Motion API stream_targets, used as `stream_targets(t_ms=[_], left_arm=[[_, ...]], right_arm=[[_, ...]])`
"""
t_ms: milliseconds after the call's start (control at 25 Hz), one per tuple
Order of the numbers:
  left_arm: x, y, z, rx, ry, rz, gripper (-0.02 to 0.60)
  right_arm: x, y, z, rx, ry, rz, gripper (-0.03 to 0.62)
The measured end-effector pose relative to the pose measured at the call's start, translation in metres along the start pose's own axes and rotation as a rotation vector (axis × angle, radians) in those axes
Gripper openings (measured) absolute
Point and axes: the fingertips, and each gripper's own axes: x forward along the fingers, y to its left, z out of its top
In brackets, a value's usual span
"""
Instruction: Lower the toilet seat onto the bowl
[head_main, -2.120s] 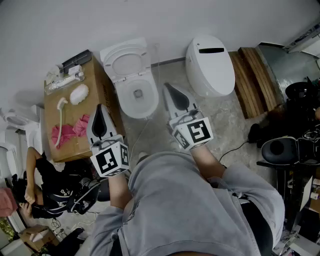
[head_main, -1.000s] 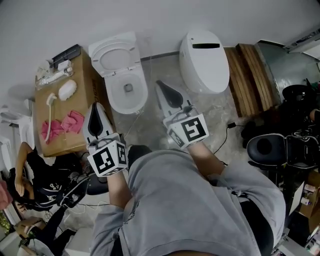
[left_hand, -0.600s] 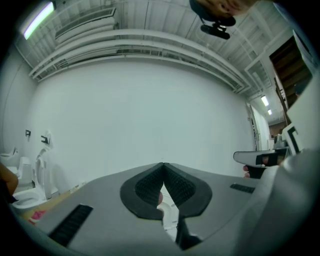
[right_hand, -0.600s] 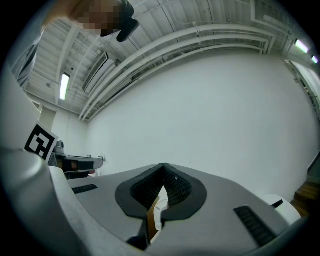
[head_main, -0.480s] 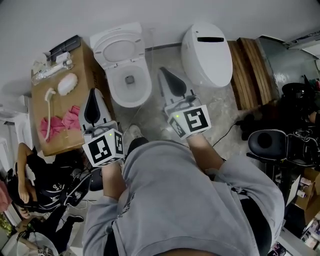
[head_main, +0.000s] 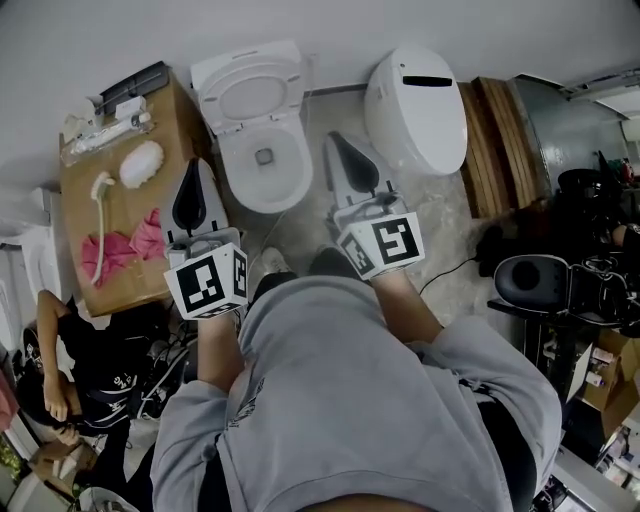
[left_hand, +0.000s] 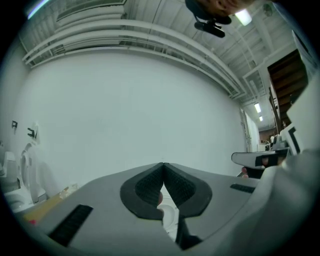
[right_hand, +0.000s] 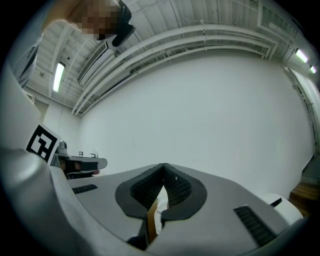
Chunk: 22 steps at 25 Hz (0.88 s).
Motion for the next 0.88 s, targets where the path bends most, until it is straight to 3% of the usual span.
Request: stream_targets(t_ms=[440, 880], left_arm=[[0.03, 0.013, -0.008, -0.001, 0.018, 0.017, 0.002], [0.11, -0.001, -0.008, 0.007, 0.022, 0.082, 0.002]], right_arm=[[0.041, -0.007, -0.01, 0.015, 0.01, 0.025, -0.002], [0.115, -0.057, -0.017, -0.01, 0.019, 0.125, -0.002]])
